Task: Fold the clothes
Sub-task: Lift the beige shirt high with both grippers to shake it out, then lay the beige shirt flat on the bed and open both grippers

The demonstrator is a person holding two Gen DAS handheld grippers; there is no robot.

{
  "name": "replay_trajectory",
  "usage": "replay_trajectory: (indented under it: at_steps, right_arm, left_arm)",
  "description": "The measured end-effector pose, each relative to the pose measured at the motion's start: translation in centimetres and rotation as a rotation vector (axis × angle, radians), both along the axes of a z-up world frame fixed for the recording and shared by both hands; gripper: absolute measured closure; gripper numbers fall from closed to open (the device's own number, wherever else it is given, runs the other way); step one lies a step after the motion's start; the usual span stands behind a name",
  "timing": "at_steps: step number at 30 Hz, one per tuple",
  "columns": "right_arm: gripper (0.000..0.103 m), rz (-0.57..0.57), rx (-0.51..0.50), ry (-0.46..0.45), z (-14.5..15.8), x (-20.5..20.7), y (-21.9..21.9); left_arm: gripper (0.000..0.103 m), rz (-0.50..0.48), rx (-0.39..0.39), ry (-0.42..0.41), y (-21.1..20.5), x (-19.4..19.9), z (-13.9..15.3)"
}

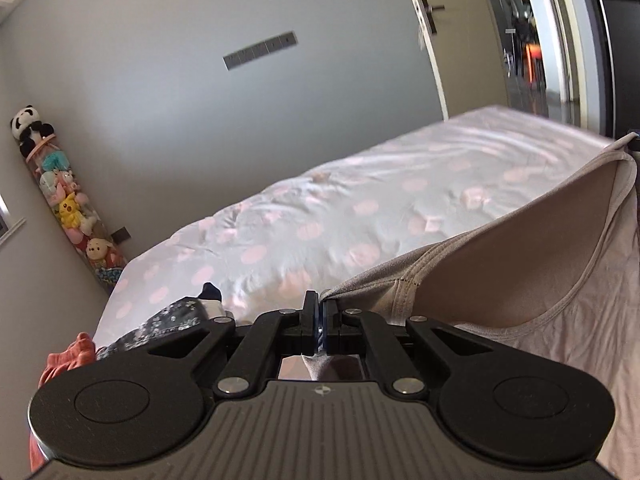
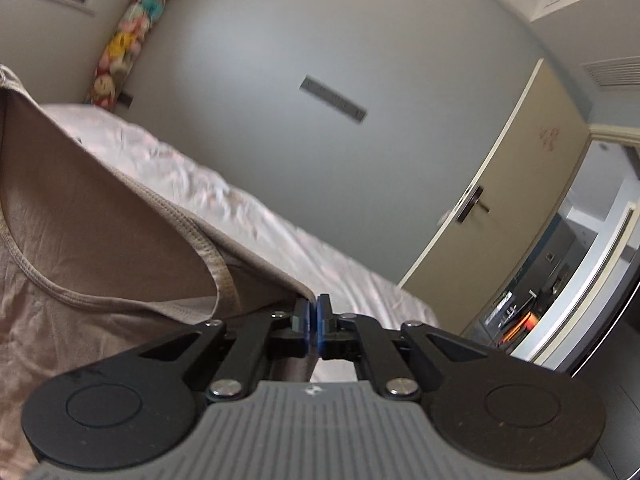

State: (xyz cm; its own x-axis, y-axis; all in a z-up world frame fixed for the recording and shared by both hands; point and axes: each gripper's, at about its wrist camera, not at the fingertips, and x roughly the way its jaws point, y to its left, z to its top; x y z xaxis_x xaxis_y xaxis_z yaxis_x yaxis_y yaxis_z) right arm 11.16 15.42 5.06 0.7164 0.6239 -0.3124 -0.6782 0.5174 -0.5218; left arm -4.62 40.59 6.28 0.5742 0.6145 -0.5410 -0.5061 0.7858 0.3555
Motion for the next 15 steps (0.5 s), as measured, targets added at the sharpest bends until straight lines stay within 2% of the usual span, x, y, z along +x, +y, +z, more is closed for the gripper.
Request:
replay_trajectory:
  at_steps: [8, 15]
  right_arm:
    - [0.099, -0.030, -0.090, 0.086, -9.0, 9.1, 9.4]
    - [0.099, -0.008, -0.175, 0.158, -15.2, 12.7, 15.2]
  left_arm:
    - [0.103, 0.054, -0.056, 0.128, 6.0, 7.5, -9.1]
    - [0.103, 0.064, -0.125, 0.250, 10.1, 11.5, -17.4]
